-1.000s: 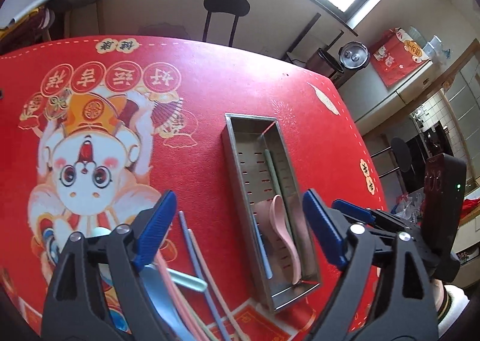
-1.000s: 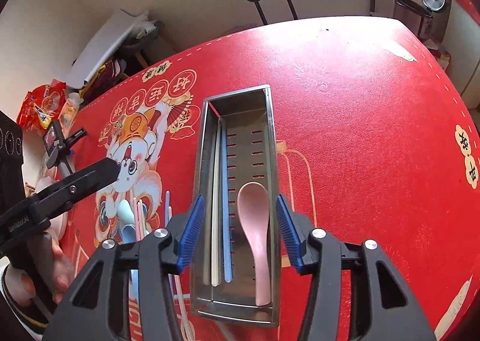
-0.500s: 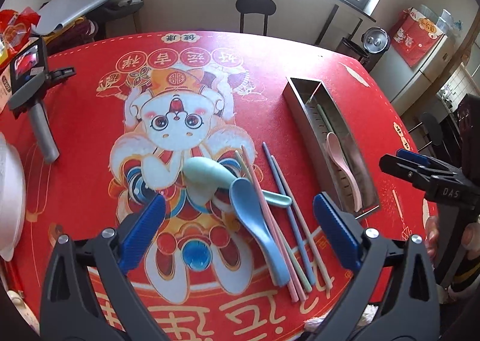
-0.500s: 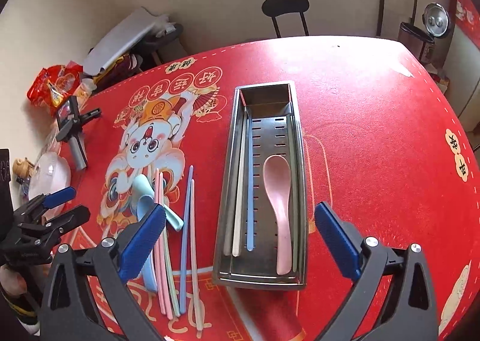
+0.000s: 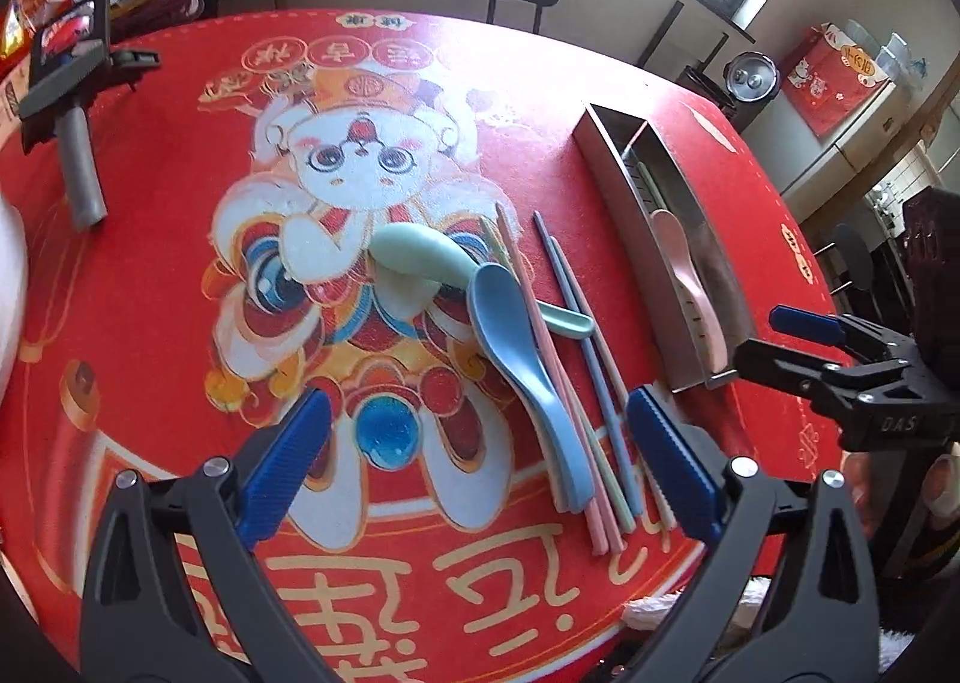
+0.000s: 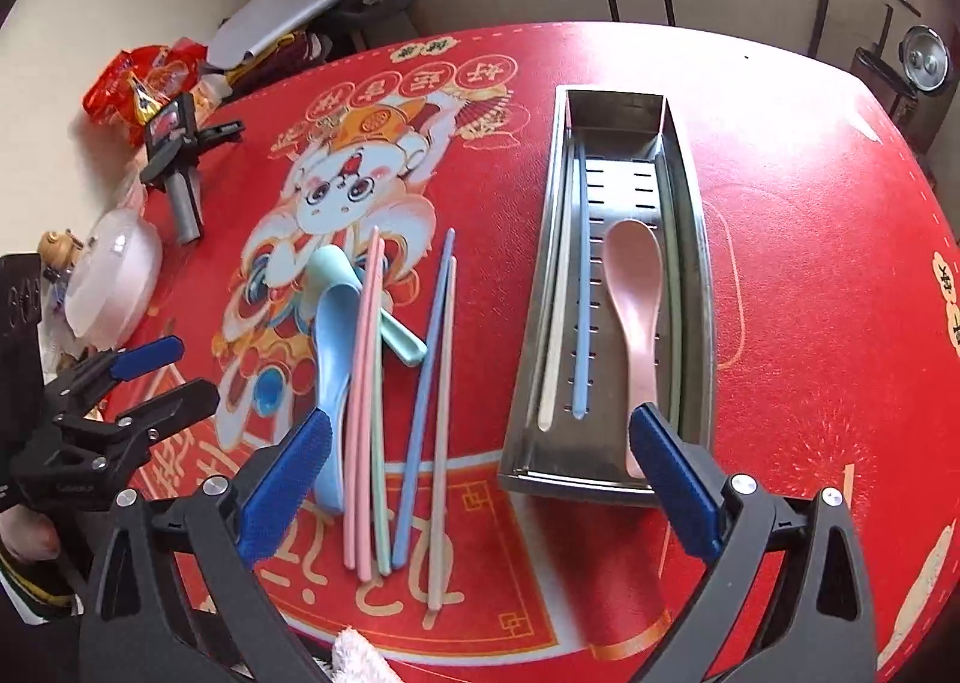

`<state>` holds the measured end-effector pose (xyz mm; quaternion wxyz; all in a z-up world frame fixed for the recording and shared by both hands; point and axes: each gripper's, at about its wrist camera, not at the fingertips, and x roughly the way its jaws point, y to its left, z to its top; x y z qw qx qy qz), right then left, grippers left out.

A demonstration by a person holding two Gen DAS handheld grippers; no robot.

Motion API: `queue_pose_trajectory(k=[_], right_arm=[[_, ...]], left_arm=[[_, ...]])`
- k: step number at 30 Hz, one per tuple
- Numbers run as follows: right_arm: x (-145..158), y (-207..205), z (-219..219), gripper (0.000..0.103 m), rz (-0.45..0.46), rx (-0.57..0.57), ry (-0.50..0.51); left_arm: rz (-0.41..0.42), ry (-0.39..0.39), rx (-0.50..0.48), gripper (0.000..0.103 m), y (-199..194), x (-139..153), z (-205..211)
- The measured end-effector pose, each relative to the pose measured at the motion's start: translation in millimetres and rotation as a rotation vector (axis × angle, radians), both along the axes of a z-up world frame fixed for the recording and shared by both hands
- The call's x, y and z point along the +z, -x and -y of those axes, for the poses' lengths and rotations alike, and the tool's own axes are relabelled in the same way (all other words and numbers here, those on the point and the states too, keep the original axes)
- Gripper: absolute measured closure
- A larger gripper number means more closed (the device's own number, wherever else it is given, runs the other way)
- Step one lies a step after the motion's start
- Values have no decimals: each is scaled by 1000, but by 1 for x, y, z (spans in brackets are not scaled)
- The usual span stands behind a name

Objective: Organize utensils
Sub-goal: 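Lift both tools away from the tray back over the utensil pile, then lower left tool onto light blue spoon while right tool closes on beige chopstick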

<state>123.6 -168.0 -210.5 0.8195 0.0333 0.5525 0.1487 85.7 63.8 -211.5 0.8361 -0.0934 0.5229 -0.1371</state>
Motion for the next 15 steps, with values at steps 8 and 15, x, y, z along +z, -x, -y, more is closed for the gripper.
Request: queue_pose_trajectory(k=[8, 15], right_arm=[[-9, 0, 1, 6, -38, 5, 13], [-12, 2, -13, 24, -64, 80, -7]], left_arm=[[-82, 28, 20, 6, -3, -14, 4], [-64, 17, 39, 6, -4, -11, 0]])
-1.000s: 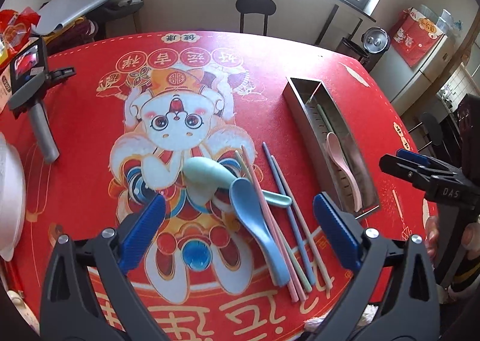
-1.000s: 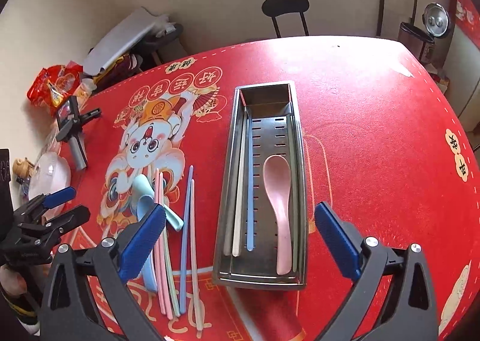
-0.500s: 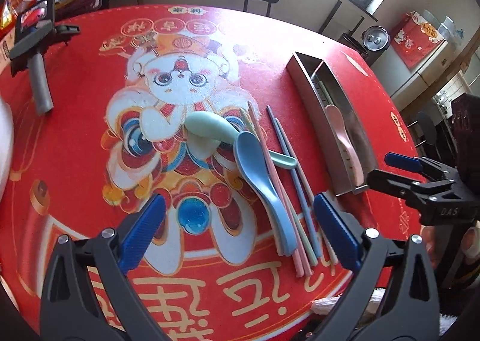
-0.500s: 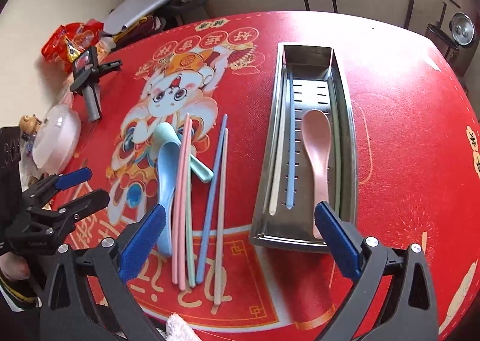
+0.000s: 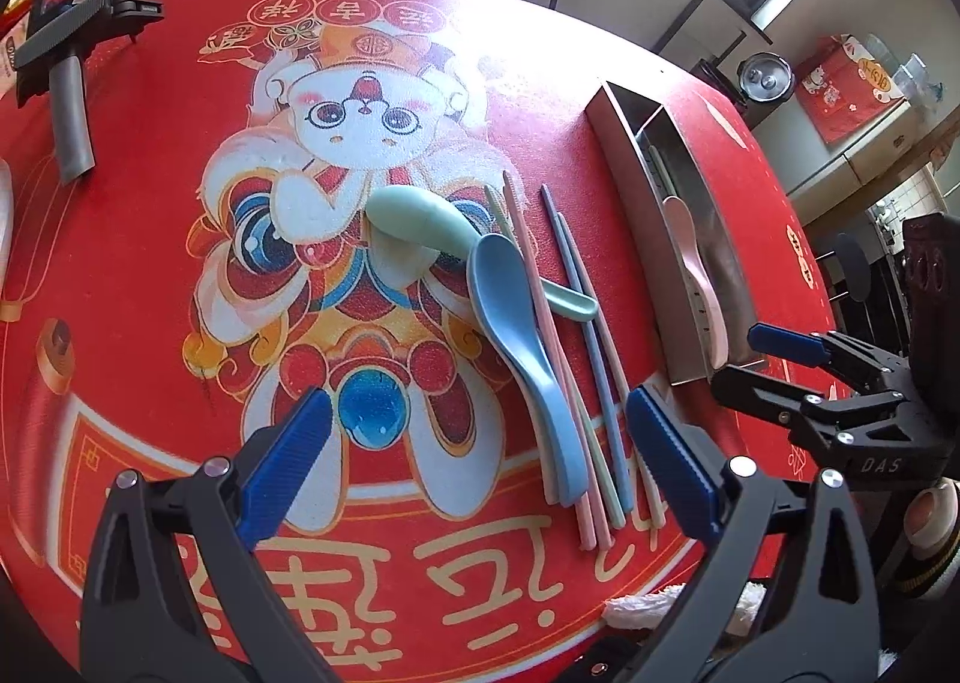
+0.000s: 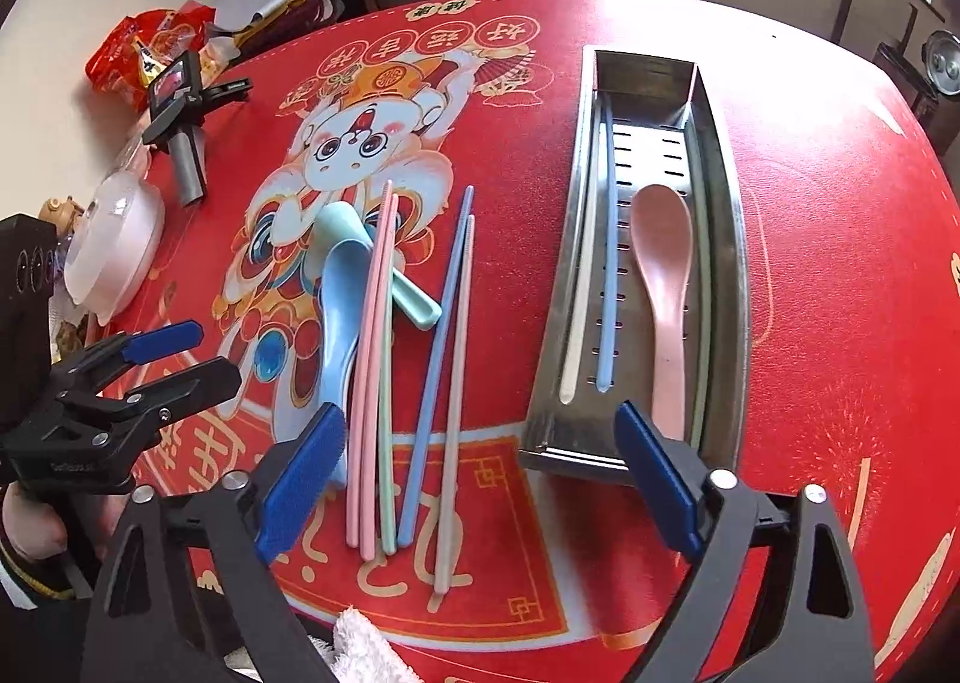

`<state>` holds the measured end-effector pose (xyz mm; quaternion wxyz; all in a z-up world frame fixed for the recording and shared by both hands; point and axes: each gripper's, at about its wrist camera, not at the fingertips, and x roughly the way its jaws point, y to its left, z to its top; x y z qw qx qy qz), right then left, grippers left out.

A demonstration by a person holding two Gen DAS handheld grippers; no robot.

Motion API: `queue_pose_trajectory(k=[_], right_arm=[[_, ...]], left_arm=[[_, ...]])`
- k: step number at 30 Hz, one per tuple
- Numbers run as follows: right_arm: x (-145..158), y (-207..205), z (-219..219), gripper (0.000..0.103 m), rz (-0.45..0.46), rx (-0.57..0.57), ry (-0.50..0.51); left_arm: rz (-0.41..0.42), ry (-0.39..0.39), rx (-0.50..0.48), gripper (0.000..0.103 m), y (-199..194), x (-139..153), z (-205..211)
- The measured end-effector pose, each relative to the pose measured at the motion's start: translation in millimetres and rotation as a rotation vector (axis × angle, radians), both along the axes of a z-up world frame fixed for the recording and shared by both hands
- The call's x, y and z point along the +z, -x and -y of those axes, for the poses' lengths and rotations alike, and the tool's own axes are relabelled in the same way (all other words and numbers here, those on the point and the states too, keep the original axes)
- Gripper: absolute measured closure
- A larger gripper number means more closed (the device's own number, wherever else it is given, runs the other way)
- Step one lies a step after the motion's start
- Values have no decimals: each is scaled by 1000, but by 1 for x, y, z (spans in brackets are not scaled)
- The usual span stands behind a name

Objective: Organize utensils
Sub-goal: 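Lower left tool onto light blue spoon while right tool closes on beige chopstick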

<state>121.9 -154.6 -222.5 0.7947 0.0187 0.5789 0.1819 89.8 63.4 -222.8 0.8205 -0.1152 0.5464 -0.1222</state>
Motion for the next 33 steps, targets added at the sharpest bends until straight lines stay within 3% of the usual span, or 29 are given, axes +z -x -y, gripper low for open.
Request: queue_pose_trajectory(k=[6, 8, 9, 11, 13, 16, 29, 33], right_arm=[[-4, 5, -6, 45, -20, 28, -12], [-5, 8, -9, 60, -30, 48, -14], [-7, 10, -11, 64, -37, 60, -13], [-11, 12, -15, 78, -52, 76, -6], [-16, 13, -18, 83, -69, 87, 7], [-25, 12, -23, 84, -97, 97, 34], [-49, 0, -46, 87, -120, 163, 153], [-53, -3, -49, 91, -121, 160, 186]], left_arm=[[1, 12, 10, 10, 3, 1, -5], [-5, 30, 2, 20, 4, 0, -5], [-11, 34, -6, 32, 4, -1, -4], [-18, 33, -20, 39, 4, -2, -1], [-19, 47, -36, 51, 5, -4, 2], [-32, 57, -66, 58, 3, -8, 10], [-83, 92, -111, 60, -9, -25, 24], [-87, 104, -144, 68, -10, -28, 31]])
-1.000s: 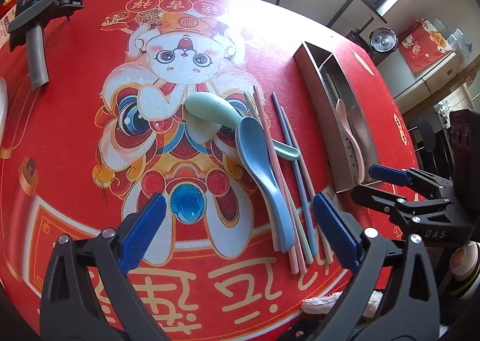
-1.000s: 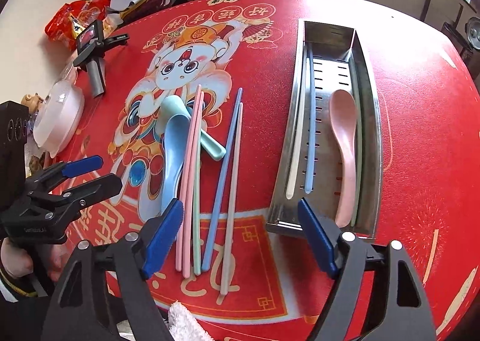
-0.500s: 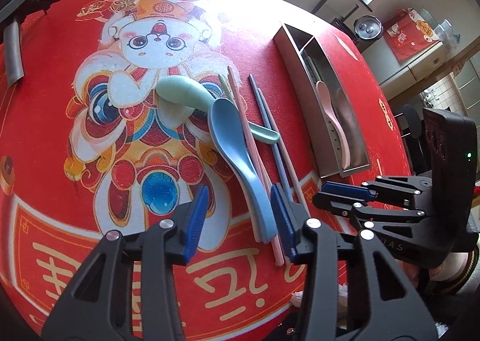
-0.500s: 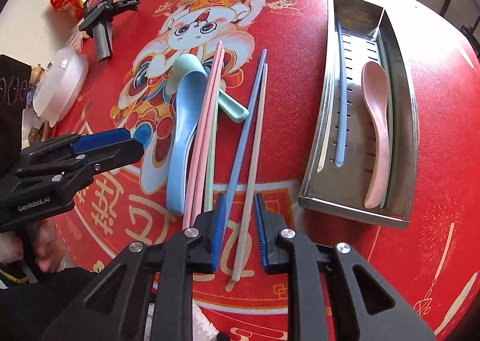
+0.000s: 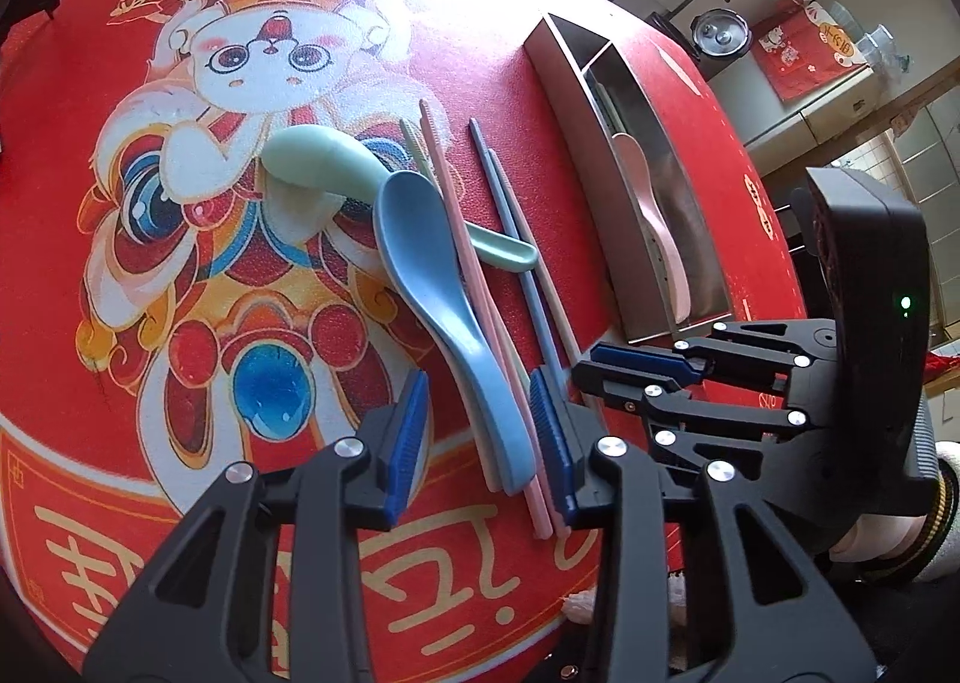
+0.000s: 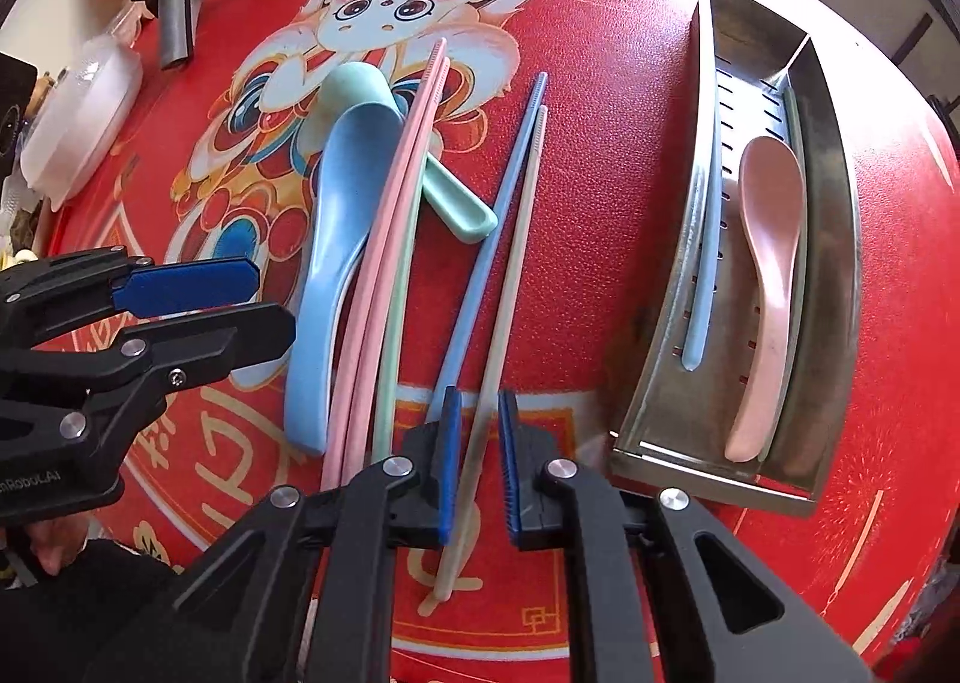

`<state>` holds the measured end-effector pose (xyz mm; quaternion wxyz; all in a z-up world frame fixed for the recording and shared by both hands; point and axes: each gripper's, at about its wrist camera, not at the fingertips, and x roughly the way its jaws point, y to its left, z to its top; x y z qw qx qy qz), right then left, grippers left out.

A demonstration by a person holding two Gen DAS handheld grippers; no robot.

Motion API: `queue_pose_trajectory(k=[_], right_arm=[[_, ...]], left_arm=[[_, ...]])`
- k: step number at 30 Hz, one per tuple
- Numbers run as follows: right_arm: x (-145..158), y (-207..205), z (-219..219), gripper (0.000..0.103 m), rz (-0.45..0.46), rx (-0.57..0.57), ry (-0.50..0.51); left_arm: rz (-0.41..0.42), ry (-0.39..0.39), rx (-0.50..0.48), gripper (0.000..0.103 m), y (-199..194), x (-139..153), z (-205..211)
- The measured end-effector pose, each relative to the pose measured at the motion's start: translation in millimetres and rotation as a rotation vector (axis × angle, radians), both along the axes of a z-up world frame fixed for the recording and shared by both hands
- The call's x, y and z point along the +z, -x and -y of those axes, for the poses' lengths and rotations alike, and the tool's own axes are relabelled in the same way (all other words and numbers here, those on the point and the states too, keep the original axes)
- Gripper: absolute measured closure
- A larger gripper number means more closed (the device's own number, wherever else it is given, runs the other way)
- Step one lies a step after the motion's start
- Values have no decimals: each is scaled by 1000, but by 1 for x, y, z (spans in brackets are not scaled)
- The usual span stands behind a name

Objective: Organize utensils
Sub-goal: 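Lower left tool onto light blue spoon while right tool closes on beige chopstick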

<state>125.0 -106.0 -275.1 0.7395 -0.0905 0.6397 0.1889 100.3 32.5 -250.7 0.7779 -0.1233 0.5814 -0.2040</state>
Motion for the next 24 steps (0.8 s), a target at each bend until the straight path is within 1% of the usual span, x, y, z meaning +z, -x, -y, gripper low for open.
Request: queue_pose_trajectory(k=[4, 15, 20, 21, 24], right_arm=[[-6, -2, -1, 91, -15, 2, 22], [-9, -1, -1, 91, -13, 3, 17], [-9, 0, -2, 91, -14, -1, 10], [-9, 0, -1, 91, -14, -2, 8], [-8, 0, 0, 91, -16, -7, 1]], left_arm=[[-16, 11, -26, 69, -1, -5, 8], [-55, -45, -59, 69, -8, -22, 29], [-62, -52, -41, 69, -12, -27, 28], [-62, -43, -35, 74, -13, -26, 26], [-61, -48, -12, 80, -13, -25, 18]])
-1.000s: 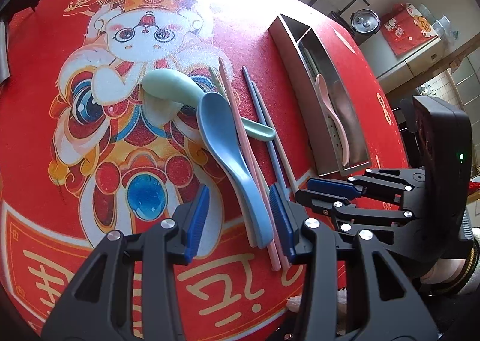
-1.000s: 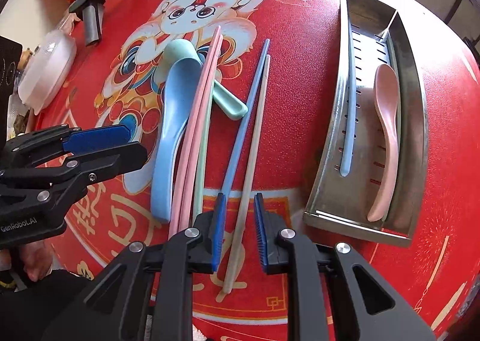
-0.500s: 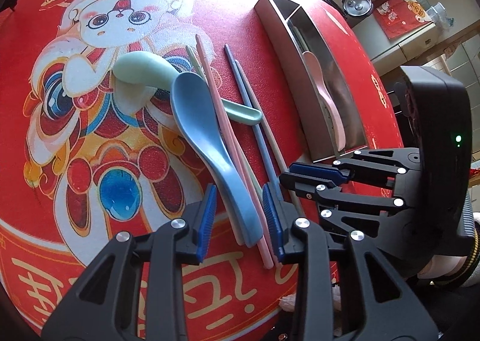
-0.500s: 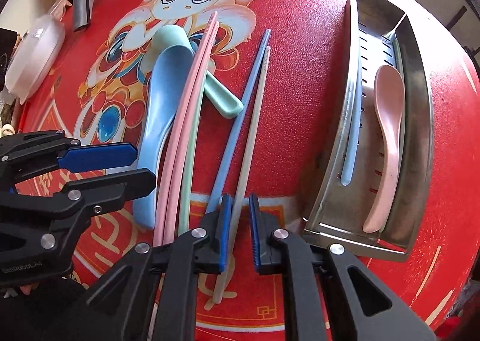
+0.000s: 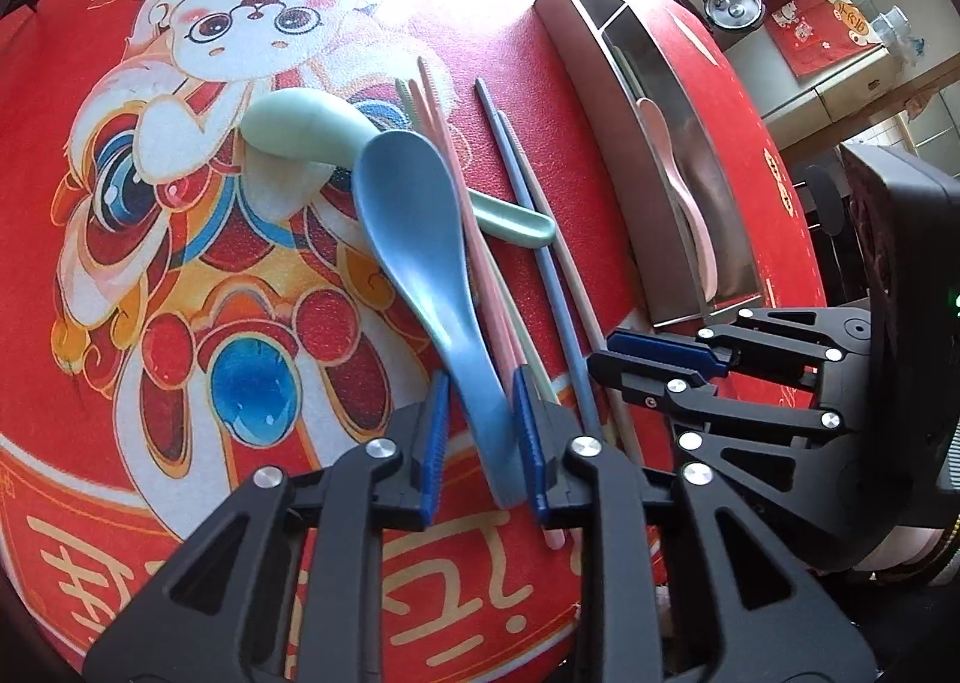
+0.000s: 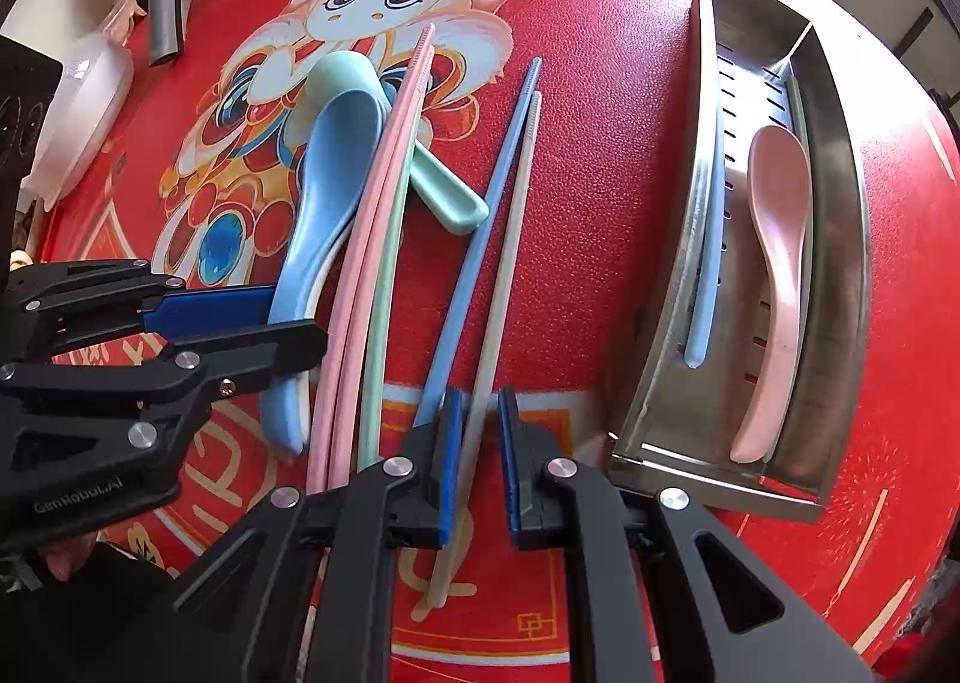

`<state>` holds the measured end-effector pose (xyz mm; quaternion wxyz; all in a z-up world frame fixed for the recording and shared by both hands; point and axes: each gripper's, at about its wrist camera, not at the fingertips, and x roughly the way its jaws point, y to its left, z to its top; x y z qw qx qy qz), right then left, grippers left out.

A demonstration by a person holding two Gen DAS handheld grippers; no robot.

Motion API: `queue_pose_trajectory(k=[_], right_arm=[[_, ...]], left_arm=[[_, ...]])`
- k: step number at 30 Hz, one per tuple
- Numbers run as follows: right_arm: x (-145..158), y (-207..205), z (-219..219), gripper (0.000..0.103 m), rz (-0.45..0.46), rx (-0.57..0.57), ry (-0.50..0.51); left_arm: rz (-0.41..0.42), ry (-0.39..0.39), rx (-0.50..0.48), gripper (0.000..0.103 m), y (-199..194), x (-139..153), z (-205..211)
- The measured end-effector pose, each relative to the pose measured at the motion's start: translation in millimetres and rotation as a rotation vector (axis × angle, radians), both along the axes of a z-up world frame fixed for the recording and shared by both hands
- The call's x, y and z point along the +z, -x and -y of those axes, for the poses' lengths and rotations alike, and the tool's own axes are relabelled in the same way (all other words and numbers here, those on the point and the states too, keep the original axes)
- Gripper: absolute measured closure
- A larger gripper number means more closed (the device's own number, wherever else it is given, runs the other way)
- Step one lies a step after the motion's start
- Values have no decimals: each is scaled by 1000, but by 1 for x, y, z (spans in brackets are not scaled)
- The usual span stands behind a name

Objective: Organize utensils
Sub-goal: 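Lower left tool onto light blue spoon while right tool closes on beige chopstick, then close left tool on light blue spoon handle while right tool lifts beige chopstick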

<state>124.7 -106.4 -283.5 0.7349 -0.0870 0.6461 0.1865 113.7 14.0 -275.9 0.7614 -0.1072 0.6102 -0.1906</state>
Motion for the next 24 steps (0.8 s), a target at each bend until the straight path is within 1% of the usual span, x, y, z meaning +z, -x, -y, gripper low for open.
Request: queue_pose_trajectory(k=[5, 13, 16, 21, 24], right_arm=[[1, 0, 2, 91, -1, -6, -9], [1, 1, 0, 91, -2, -8, -14], [1, 1, 2, 91, -3, -13, -19], [2, 0, 3, 91, -3, -19, -26], [2, 1, 4, 91, -4, -23, -31]], left_arm=[[-17, 26, 49, 82, 3, 0, -18], [-22, 7, 98, 83, 9, 1, -37], [-27, -3, 111, 85, 9, -2, -43], [-25, 4, 127, 84, 13, -4, -54], [-22, -23, 128, 83, 14, -4, -57]])
